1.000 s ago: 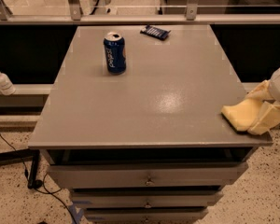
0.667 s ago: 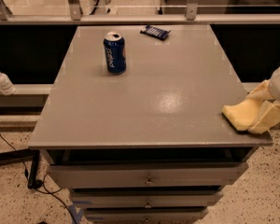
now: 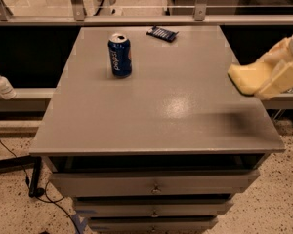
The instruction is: Pick sponge
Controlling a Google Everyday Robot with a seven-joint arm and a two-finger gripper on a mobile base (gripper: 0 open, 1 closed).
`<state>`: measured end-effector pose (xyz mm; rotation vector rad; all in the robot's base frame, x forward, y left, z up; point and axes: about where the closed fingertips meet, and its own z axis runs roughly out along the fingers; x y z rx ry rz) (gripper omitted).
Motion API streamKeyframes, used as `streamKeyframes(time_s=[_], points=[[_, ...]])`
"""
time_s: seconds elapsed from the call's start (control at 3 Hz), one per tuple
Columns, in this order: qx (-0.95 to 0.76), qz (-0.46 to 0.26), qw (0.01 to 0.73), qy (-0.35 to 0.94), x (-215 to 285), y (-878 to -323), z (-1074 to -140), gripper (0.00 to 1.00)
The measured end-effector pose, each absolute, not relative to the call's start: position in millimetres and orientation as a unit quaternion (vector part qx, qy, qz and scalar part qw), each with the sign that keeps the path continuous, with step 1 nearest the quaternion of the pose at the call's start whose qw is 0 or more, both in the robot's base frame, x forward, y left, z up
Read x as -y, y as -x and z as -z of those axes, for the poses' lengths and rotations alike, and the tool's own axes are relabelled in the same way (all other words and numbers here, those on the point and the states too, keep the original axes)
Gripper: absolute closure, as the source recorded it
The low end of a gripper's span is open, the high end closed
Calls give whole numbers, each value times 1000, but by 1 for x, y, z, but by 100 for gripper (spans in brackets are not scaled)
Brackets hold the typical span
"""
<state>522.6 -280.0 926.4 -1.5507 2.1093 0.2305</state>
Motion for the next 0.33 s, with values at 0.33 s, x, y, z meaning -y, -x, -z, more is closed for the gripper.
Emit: streamKeyframes(time_s=[0.33], points=[[-774,-82,265,570,278,-527,-935,100]])
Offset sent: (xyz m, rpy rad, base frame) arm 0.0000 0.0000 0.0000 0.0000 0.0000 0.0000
